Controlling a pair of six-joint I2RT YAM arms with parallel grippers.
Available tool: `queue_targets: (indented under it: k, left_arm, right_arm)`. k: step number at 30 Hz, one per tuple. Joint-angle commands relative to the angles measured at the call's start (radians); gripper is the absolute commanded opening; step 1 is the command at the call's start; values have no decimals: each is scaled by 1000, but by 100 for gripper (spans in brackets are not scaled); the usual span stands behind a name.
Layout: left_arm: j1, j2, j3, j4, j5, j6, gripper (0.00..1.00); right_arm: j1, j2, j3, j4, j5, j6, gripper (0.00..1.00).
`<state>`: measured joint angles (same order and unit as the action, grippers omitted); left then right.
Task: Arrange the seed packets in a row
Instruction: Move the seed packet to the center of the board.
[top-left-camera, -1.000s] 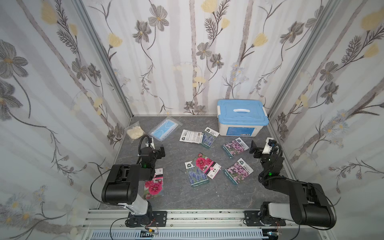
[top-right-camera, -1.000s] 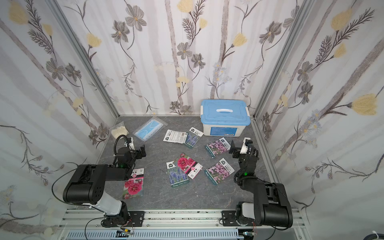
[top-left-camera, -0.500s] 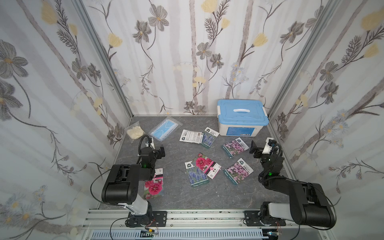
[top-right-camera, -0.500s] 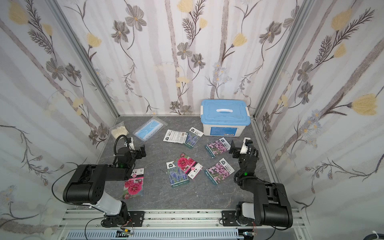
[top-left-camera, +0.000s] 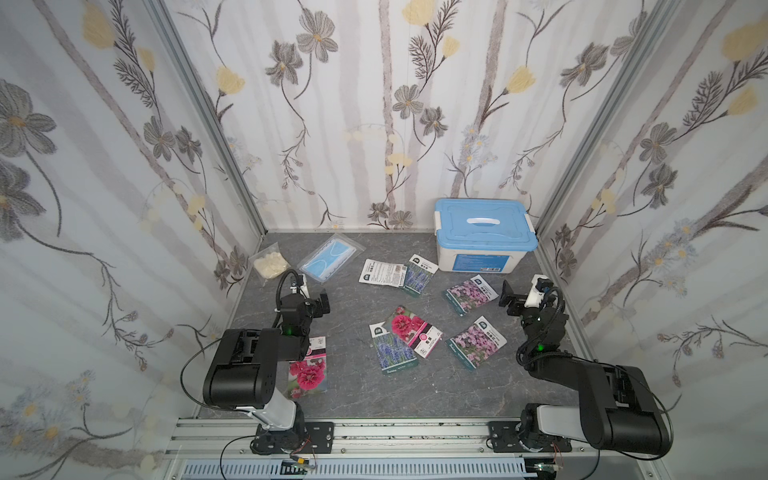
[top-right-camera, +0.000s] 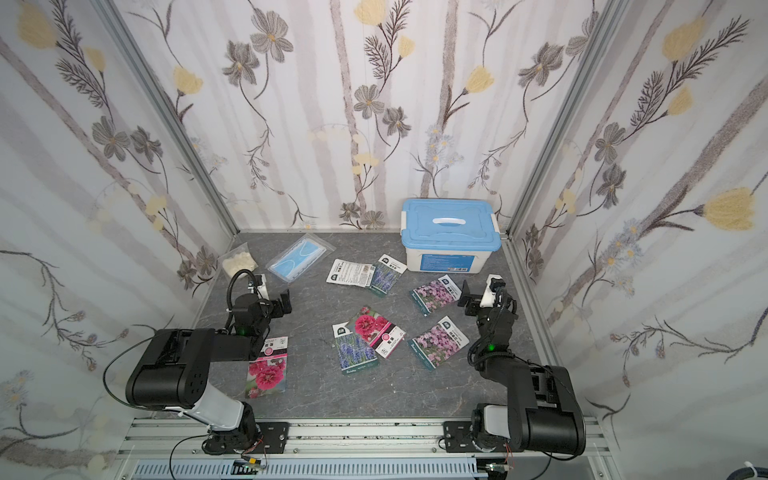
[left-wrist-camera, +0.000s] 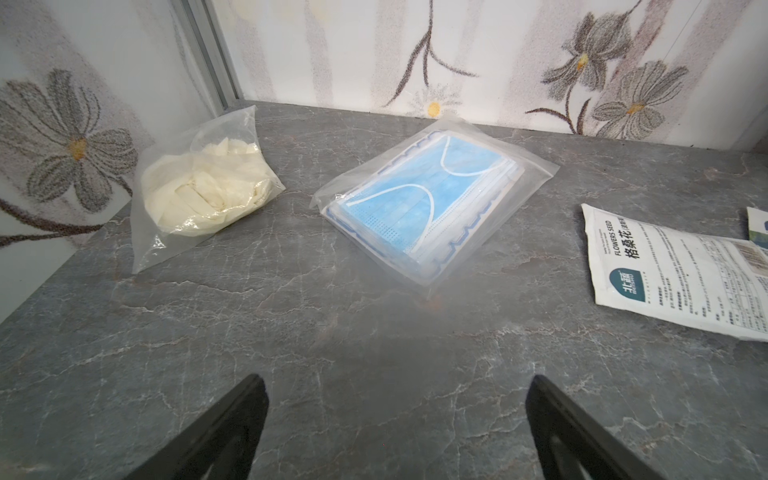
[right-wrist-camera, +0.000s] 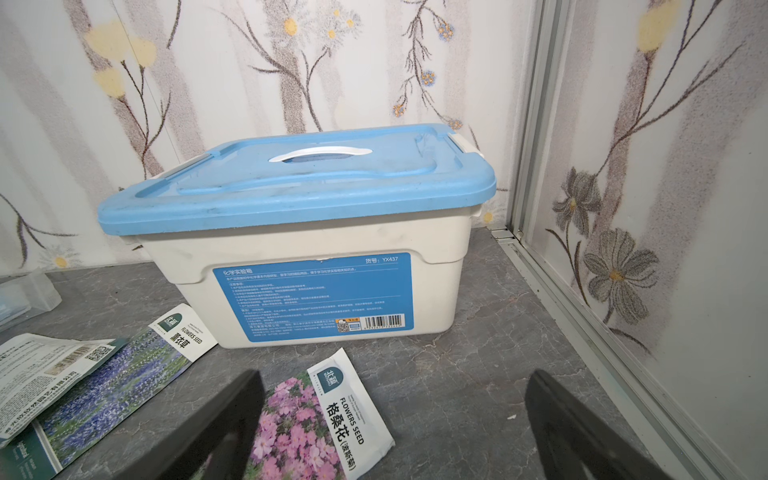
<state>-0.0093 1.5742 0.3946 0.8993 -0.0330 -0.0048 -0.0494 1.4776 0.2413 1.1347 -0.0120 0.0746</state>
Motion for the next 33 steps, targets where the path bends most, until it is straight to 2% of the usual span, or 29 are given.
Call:
queue_targets:
  k: [1,2,4,7,11,14,19,23,27,33]
  left_arm:
    - [-2,-37,35,-93,-45,-10,100]
    - [-9,-60,71,-185,-91,-15,100]
    - [-18,-108,194,-433,-149,-26,100]
    - [-27,-168,300,-606,-176,-78,100]
    - [-90,-185,453,-869,-234,-153,100]
    - [-138,-206,516,-1042,-250,-249,100]
    - [-179,-247,579,-1304,-220,-384,100]
    - [-179,-310,494,-1426,-157,-515,100]
    - [-181,-424,375,-1499,-109,-610,100]
    - [-182,-520,256,-1581,-149,-696,97]
  right_arm:
    - [13,-38,18,-33,110,20,100]
    - [18,-75,49,-119,159,35,100]
    - [16,-135,183,-433,260,108,100]
    - [20,-196,296,-683,304,169,99]
    - [52,-303,340,-856,185,251,99]
    - [151,-347,368,-936,93,296,100]
    - [415,-347,384,-949,53,311,100]
    - [608,-285,395,-895,23,330,100]
    - [705,-187,391,-808,-69,364,100]
    - [851,2,439,-727,-204,373,98]
